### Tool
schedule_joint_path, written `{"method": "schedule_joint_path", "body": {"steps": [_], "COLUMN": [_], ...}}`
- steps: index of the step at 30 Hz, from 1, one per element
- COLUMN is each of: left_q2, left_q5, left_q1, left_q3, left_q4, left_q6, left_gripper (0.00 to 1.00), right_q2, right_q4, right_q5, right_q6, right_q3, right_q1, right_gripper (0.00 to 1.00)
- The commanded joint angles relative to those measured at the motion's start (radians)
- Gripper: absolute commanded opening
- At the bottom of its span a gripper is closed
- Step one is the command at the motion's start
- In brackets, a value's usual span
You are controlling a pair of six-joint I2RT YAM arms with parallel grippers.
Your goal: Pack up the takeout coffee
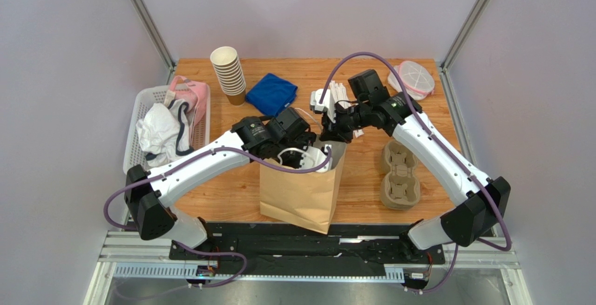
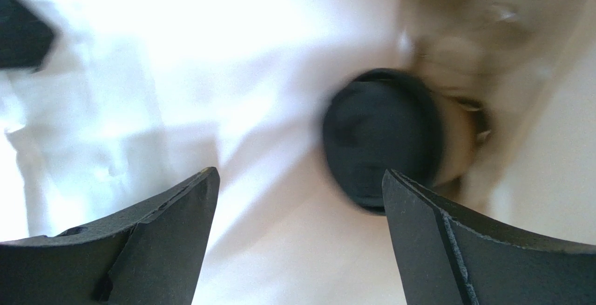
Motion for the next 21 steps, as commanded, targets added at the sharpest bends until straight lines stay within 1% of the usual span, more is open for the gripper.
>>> {"method": "schedule_joint_path", "body": {"steps": [1, 4, 7, 11, 18, 21], "left_q2": [-0.071, -0.09, -0.097, -0.109, -0.13, -0.133], "left_q5": [0.023, 0.002, -0.058, -0.075, -0.084, -0.094], "left_q1": [0.0, 0.0, 0.0, 0.002, 0.02, 0.037], "left_q3": [0.008, -0.005, -0.007, -0.005, 0.031, 0.054], "left_q4": [0.028, 0.062, 0.097, 0.119, 0.1, 0.085], "left_q6": [0.041, 0.033, 0.011, -0.015, -0.074, -0.113], "left_gripper": [0.95, 0.95, 0.95, 0.94, 0.92, 0.9], "right_q2": [0.003, 0.001, -0.002, -0.016, -0.026, -0.031], "right_q4": [0.047, 0.06, 0.069, 0.087, 0.138, 0.158], "right_q5": [0.034, 0.031, 0.026, 0.026, 0.037, 0.042], "right_q6": [0.007, 0.01, 0.008, -0.016, -0.024, -0.027], "right_q3": [0.036, 0.045, 0.05, 0.041, 0.024, 0.018], "right_q1": [-0.004, -0.005, -0.001, 0.006, 0.017, 0.02], "right_gripper": [0.0, 0.0, 0.0, 0.0, 0.0, 0.0]}}
